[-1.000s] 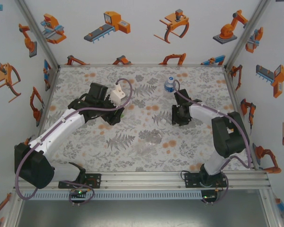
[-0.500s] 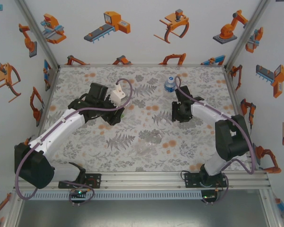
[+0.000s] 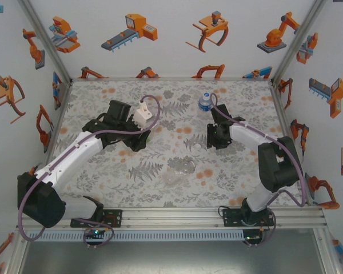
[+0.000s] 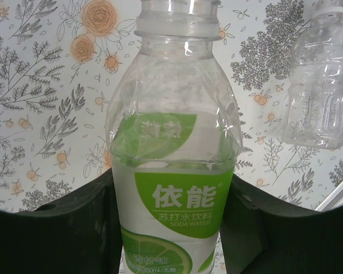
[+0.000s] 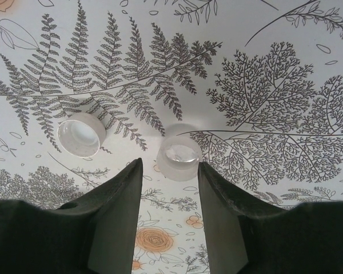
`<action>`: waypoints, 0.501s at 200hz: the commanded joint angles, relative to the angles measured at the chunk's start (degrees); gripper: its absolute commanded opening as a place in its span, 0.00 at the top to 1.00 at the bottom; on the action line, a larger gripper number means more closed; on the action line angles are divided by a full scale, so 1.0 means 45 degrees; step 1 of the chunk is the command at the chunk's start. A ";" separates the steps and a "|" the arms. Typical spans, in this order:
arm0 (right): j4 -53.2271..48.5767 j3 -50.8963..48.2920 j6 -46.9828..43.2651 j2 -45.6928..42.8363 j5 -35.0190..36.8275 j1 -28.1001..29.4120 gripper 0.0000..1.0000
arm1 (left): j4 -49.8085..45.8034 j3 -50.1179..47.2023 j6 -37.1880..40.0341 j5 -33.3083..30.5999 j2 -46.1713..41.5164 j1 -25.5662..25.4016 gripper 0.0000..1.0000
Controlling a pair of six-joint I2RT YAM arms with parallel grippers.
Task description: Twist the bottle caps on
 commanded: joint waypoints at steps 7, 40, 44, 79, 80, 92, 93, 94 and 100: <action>-0.0175 0.0009 -0.0062 0.0055 -0.0076 -0.0058 0.57 | -0.0099 -0.0090 0.0233 0.0276 -0.0306 -0.0064 0.88; -0.0175 -0.0024 -0.0055 0.0107 -0.0067 -0.0045 0.57 | -0.0097 -0.0078 0.0238 0.0274 -0.0306 -0.0067 0.88; -0.0175 -0.0024 -0.0054 0.0108 -0.0053 -0.0054 0.57 | -0.0099 -0.0072 0.0233 0.0271 -0.0307 -0.0081 0.88; -0.0175 -0.0079 -0.0044 0.0190 -0.0069 -0.0062 0.57 | -0.0094 -0.0092 0.0214 0.0278 -0.0295 -0.0085 0.88; -0.0165 -0.0084 -0.0034 0.0182 -0.0068 -0.0052 0.57 | -0.0087 -0.0077 0.0216 0.0273 -0.0295 -0.0091 0.88; -0.0165 -0.0090 0.0008 0.0206 -0.0052 -0.0066 0.56 | -0.0100 -0.0095 0.0219 0.0271 -0.0315 -0.0084 0.88; -0.0160 -0.0090 0.0011 0.0199 -0.0050 -0.0064 0.56 | -0.0100 -0.0088 0.0209 0.0280 -0.0324 -0.0081 0.88; -0.0158 -0.0099 0.0013 0.0206 -0.0048 -0.0062 0.56 | -0.0100 -0.0084 0.0224 0.0274 -0.0319 -0.0080 0.88; -0.0156 -0.0113 -0.0002 0.0226 -0.0055 -0.0056 0.56 | -0.0100 -0.0097 0.0216 0.0265 -0.0319 -0.0083 0.88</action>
